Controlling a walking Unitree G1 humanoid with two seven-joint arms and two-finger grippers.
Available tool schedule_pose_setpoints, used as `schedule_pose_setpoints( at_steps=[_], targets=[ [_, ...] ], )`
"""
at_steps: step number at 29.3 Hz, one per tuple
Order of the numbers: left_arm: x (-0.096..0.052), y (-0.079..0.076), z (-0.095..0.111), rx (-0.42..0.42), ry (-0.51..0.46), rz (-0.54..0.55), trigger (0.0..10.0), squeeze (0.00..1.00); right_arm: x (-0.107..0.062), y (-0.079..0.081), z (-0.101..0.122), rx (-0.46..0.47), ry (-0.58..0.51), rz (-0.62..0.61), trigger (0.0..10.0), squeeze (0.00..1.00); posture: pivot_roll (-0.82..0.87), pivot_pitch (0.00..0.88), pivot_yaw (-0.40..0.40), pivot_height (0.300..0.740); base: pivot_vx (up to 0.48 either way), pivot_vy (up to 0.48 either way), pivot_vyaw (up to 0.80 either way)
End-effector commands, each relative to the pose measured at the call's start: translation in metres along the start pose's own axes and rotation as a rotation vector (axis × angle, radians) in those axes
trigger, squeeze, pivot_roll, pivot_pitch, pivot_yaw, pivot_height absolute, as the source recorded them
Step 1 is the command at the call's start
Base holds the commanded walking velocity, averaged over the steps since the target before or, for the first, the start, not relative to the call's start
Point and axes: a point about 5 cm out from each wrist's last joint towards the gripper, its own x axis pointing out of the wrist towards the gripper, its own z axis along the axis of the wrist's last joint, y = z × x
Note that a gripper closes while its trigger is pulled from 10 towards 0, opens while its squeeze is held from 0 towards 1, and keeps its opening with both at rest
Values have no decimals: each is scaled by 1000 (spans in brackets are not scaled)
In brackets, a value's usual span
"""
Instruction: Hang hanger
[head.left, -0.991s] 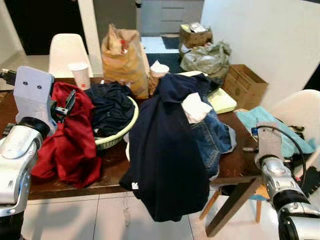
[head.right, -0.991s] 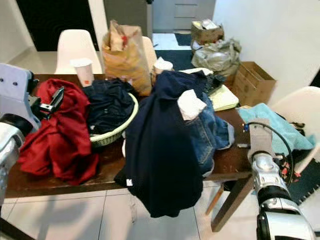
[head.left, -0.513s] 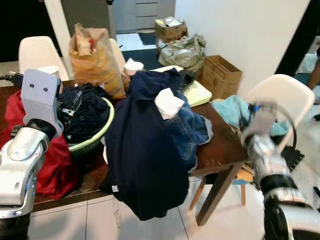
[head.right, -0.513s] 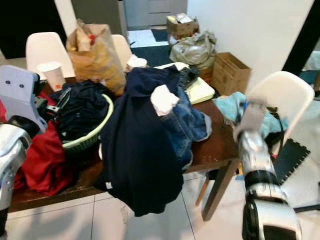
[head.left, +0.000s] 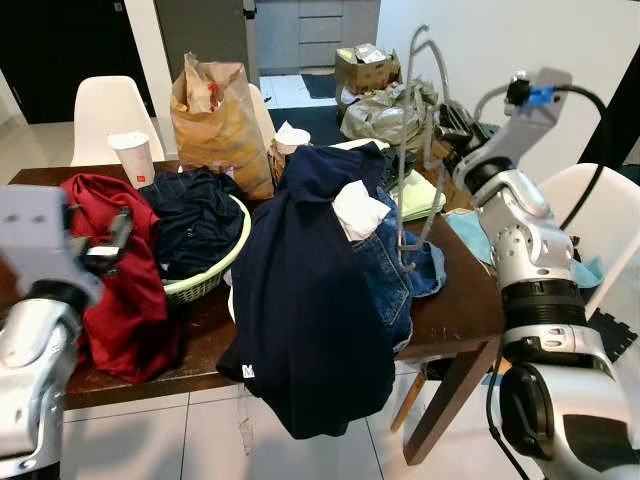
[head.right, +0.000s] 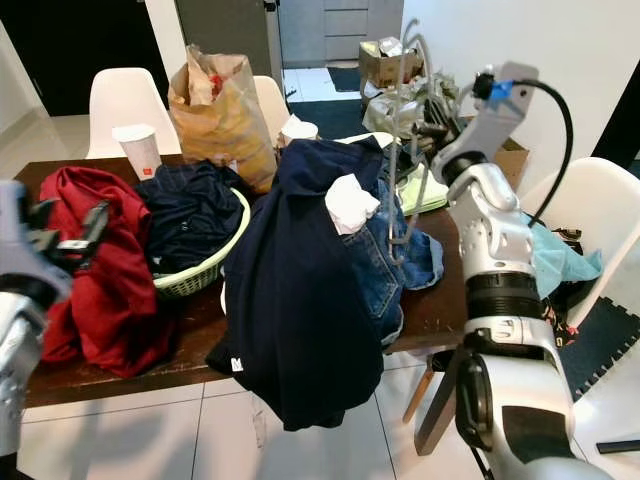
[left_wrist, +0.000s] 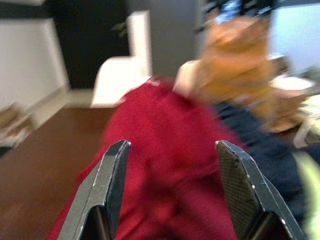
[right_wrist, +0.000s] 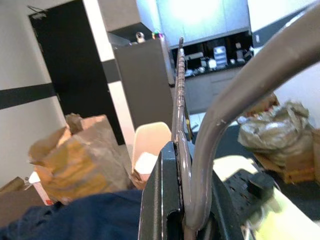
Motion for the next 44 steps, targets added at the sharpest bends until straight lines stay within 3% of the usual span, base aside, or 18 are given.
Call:
schedule_pose_setpoints(
  at_steps=[1, 7, 14, 20, 27, 28, 35, 36, 39, 44],
  targets=[
    [-2, 6, -5, -13, 12, 33, 10000, 0, 3, 9, 2, 4, 0, 28, 10000, 0, -2, 0, -19, 736, 0, 0, 0],
    [7, 9, -14, -58, 20, 32, 10000, 0, 4, 20, 6, 21, 2, 59, 10000, 0, -10, 0, -25, 736, 0, 0, 0],
    [21, -10, -25, -108, 51, -57, 10000, 0, 4, 32, 12, 29, -5, 95, 10000, 0, -27, 0, -21, 736, 0, 0, 0],
    [24, -26, -30, -112, 61, -138, 10000, 0, 1, 37, 11, 27, 5, 110, 10000, 0, -34, 0, -19, 736, 0, 0, 0],
    [19, -29, -42, -68, 122, -117, 10000, 0, -1, 39, 7, 19, 27, 113, 10000, 0, -28, 0, -21, 736, 0, 0, 0],
    [17, -26, -47, -49, 151, -93, 0, 0, -1, 39, 6, 18, 30, 111, 10000, 0, -27, 0, -21, 736, 0, 0, 0],
    [13, -20, -54, -26, 182, -56, 0, 0, -1, 39, 6, 16, 36, 103, 10000, 0, -26, 0, -20, 736, 0, 0, 0],
    [14, -13, -53, -3, 182, -32, 0, 0, -1, 38, 6, 15, 36, 95, 10000, 0, -25, 0, -17, 736, 0, 0, 0],
    [19, 0, -43, 34, 156, 9, 0, 0, -2, 34, 7, 15, 36, 75, 10000, 0, -23, 0, -14, 736, 0, 0, 0],
    [27, 4, -25, 36, 101, 15, 0, 0, -3, 33, 6, 14, 37, 65, 10000, 0, -21, 0, -13, 736, 0, 0, 0]
  ],
)
